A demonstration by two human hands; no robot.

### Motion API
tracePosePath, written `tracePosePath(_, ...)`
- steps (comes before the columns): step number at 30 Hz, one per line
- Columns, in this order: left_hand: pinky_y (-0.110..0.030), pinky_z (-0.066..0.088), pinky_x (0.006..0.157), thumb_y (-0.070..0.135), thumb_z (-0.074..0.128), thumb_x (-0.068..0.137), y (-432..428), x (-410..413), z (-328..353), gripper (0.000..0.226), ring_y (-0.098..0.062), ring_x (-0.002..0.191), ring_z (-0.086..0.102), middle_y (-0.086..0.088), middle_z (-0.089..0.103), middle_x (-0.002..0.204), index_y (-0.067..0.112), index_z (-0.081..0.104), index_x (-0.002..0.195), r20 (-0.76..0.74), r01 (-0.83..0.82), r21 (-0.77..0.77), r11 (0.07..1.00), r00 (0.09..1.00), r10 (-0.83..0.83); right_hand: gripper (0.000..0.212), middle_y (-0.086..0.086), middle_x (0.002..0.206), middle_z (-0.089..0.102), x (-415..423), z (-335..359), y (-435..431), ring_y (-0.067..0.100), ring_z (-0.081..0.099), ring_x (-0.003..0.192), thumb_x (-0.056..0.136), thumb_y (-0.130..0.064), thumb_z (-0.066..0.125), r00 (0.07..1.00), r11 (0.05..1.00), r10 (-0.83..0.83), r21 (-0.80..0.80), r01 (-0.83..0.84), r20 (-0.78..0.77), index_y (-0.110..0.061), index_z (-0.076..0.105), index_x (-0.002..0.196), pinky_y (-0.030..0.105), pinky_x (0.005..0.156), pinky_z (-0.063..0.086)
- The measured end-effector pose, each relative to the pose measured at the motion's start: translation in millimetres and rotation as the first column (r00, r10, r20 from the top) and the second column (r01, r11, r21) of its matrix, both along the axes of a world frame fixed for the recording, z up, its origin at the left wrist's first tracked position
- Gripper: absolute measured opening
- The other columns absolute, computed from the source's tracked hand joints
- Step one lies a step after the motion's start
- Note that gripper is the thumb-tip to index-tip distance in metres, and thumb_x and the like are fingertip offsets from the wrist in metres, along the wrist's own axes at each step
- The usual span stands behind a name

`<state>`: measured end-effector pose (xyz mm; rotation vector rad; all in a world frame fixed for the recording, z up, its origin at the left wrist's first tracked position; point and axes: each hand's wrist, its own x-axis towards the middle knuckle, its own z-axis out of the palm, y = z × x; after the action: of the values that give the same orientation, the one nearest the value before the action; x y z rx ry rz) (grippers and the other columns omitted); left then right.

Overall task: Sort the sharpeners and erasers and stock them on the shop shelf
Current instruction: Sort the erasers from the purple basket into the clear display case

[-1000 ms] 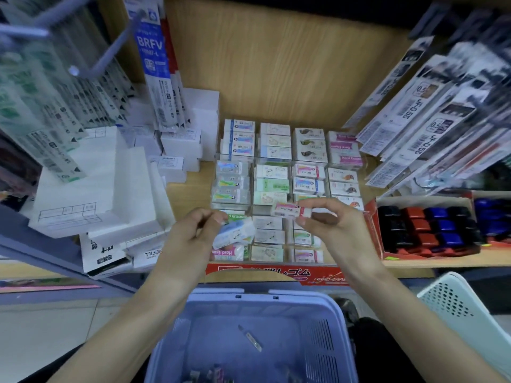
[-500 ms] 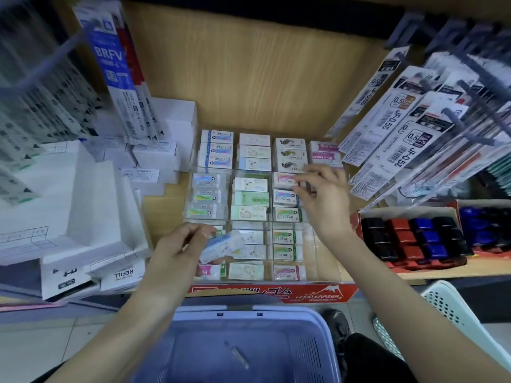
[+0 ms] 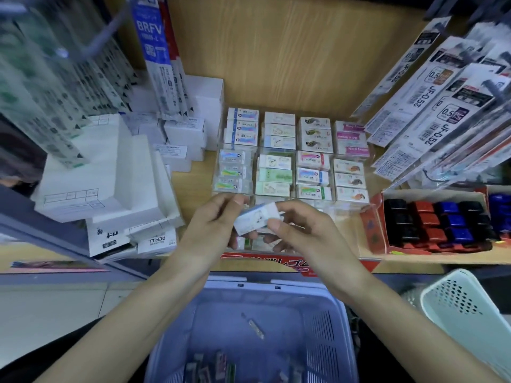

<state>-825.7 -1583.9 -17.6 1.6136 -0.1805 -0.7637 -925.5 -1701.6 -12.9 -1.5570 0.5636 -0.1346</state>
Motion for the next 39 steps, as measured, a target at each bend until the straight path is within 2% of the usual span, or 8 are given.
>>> tracePosePath(3,-0.018,0.044,0.048,0.028,0.046,0.097,2,0,2,0.022,-0.007,0.057,0.063,0.003,0.070,0.073,0.015,0.064,0.098,0.008,0.072,-0.040,0.997,0.997,-0.072,0.012,0.011,0.082,0.066,3,-3,0,0.013,0.065,0.065,0.089,-0.003,0.059,0.998,0.998,-0.057,0.038,0.057,0.013,-0.004,0.064,0.099,0.020,0.057,0.050)
tracePosePath(7,-0.028,0.050,0.078,0.027,0.063,0.087,8,6,-4,0.013,-0.005,0.088,0.063,0.012,0.068,0.098,0.028,0.068,0.100,0.266,0.268,0.142,0.953,0.917,-0.297,0.011,0.012,0.081,0.062,6,-7,-1,0.011,0.062,0.062,0.087,-0.004,0.061,0.996,0.996,-0.090,0.020,0.090,0.001,-0.006,0.066,0.097,0.021,0.054,0.050)
tracePosePath(15,-0.007,0.045,0.057,0.015,0.061,0.090,10,15,-2,0.020,0.008,0.062,0.061,0.007,0.066,0.092,0.030,0.060,0.104,0.155,0.074,0.074,0.995,0.984,-0.084,0.017,0.001,0.088,0.067,-2,-4,-13,0.009,0.057,0.053,0.090,0.002,0.055,0.986,0.993,-0.115,-0.041,0.111,-0.119,-0.011,0.066,0.093,0.019,0.050,0.044)
tracePosePath(18,-0.009,0.046,0.058,0.014,0.058,0.092,9,16,-2,0.018,0.011,0.063,0.060,0.007,0.065,0.096,0.029,0.060,0.103,0.121,0.067,0.065,0.996,0.990,-0.075,0.030,-0.016,0.061,0.063,-10,-3,-22,-0.004,0.051,0.049,0.089,0.005,0.047,0.976,0.982,-0.156,-0.131,0.137,-0.151,-0.012,0.068,0.077,0.013,0.051,0.038)
tracePosePath(23,-0.012,0.046,0.061,0.014,0.059,0.091,6,14,-1,0.021,-0.002,0.079,0.063,0.005,0.067,0.101,0.034,0.064,0.098,0.062,0.073,0.047,0.996,0.995,-0.076,0.031,0.004,0.057,0.056,-22,0,-36,0.015,0.045,0.055,0.084,0.005,0.044,0.964,0.952,-0.231,-0.236,0.196,-0.131,-0.009,0.059,0.061,0.028,0.055,0.036)
tracePosePath(30,-0.005,0.043,0.054,0.012,0.062,0.089,-5,9,1,0.024,-0.007,0.084,0.061,0.006,0.068,0.099,0.035,0.066,0.093,0.065,0.132,0.086,0.988,0.988,-0.138,0.017,0.014,0.067,0.058,-27,-2,-41,0.018,0.051,0.059,0.087,-0.013,0.064,0.994,0.964,-0.053,-0.263,0.025,-0.100,-0.028,0.063,0.093,0.026,0.056,0.042)
tracePosePath(34,-0.013,0.044,0.061,0.016,0.065,0.087,-14,1,-1,0.021,-0.008,0.080,0.066,0.003,0.071,0.101,0.036,0.067,0.095,0.053,0.256,0.096,0.962,0.964,-0.262,0.045,0.005,0.078,0.062,-28,-6,-41,0.001,0.053,0.061,0.079,-0.022,0.070,0.993,0.954,0.101,-0.278,-0.113,-0.057,-0.043,0.054,0.116,0.010,0.062,0.041)
tracePosePath(39,-0.020,0.043,0.064,0.013,0.066,0.085,-24,-6,-3,0.021,-0.006,0.072,0.062,-0.005,0.073,0.096,0.031,0.068,0.095,0.040,0.329,0.080,0.941,0.942,-0.332,0.038,0.006,0.077,0.064,-30,-12,-44,0.000,0.050,0.053,0.081,-0.018,0.070,0.998,0.955,0.060,-0.290,-0.059,-0.007,-0.037,0.057,0.110,0.011,0.056,0.040)
